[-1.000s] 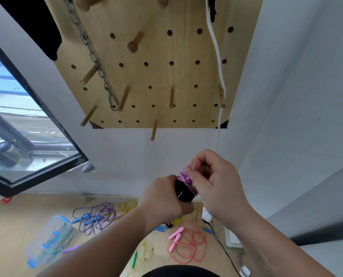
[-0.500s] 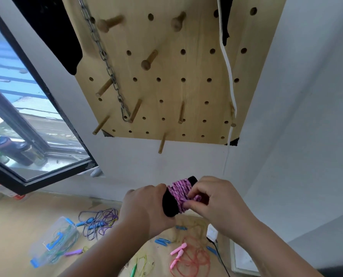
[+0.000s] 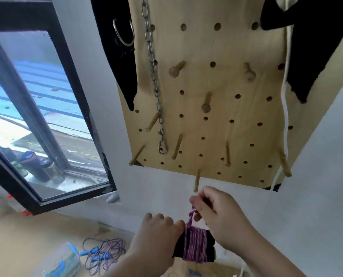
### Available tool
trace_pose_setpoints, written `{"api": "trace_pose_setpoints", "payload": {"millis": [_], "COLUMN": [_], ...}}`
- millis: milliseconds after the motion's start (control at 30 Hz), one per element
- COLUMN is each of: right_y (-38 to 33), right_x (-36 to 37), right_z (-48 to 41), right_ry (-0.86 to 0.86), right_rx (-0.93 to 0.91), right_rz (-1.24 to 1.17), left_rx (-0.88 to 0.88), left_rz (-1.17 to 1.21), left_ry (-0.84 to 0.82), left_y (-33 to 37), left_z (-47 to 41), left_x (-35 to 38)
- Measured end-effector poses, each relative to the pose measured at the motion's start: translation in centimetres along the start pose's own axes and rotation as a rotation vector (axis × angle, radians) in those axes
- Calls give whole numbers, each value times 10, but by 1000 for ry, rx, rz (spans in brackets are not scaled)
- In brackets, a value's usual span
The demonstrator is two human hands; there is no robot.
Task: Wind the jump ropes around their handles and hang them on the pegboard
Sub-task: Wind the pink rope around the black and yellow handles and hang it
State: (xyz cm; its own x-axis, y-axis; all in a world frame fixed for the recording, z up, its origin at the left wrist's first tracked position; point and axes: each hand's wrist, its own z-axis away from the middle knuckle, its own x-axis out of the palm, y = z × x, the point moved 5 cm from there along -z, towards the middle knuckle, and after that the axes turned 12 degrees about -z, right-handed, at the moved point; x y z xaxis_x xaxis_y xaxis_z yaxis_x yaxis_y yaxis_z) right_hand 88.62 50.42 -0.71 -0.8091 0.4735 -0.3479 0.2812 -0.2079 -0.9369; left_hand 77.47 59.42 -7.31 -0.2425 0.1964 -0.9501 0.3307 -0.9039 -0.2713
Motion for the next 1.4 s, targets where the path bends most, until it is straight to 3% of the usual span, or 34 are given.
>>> {"api": "trace_pose_setpoints", "payload": {"millis": [133, 267, 467, 600, 833, 1033, 1133, 1400], "right_y": [-29, -51, -70, -76, -122, -168, -175, -182], "right_x": [18, 29, 39, 40, 23, -2, -11, -34], "right_z": [-28, -48, -76, -85, -101, -118, -128, -143], "right_ry": [156, 169, 187, 287, 477, 513, 536, 555], "right_rx": [17, -28, -54, -66, -234, -423, -456, -474], "right_rz": [-410, -598, -746, -733, -726, -720, -673, -635], "left_rx": [-45, -75, 112, 178, 276, 252, 204, 106], "left_rz": [116, 253, 412, 494, 529, 1143, 1249, 1444], "left_ry": [159, 291, 211, 146, 296, 386, 470, 373], "left_y": [-51, -108, -139, -147, -163, -178, -178, -180], "left_z": [-11, -25, -40, -50, -63, -72, -83, -106], "left_x": [-13, -28, -47, -47, -89, -142, -158, -180]}}
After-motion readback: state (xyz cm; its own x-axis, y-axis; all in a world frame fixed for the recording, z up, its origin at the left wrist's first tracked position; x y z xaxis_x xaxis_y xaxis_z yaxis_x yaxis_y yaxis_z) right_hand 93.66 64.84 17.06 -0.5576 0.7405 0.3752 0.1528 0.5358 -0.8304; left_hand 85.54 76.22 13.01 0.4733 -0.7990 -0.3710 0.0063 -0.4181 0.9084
